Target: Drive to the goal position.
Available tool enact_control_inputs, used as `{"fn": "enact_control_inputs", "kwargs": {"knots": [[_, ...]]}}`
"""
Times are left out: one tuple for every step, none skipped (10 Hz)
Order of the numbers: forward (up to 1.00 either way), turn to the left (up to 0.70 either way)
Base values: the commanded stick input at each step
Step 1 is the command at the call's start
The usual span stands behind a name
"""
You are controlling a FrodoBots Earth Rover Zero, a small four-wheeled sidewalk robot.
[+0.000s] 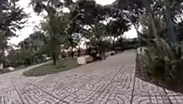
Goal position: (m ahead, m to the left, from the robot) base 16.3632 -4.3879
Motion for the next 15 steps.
{"fn": "enact_control_inputs", "kwargs": {"knots": [[0.70,-0.02],[0.70,-0.23],[0.70,0.00],[0.70,0.00],[0.70,0.00],[0.70,0.00],[0.70,0.00],[0.70,-0.23],[0.70,0.00],[0.70,0.00],[0.70,0.00],[0.70,0.00],[0.70,0.00],[0.70,0.00],[0.70,0.00]]}}
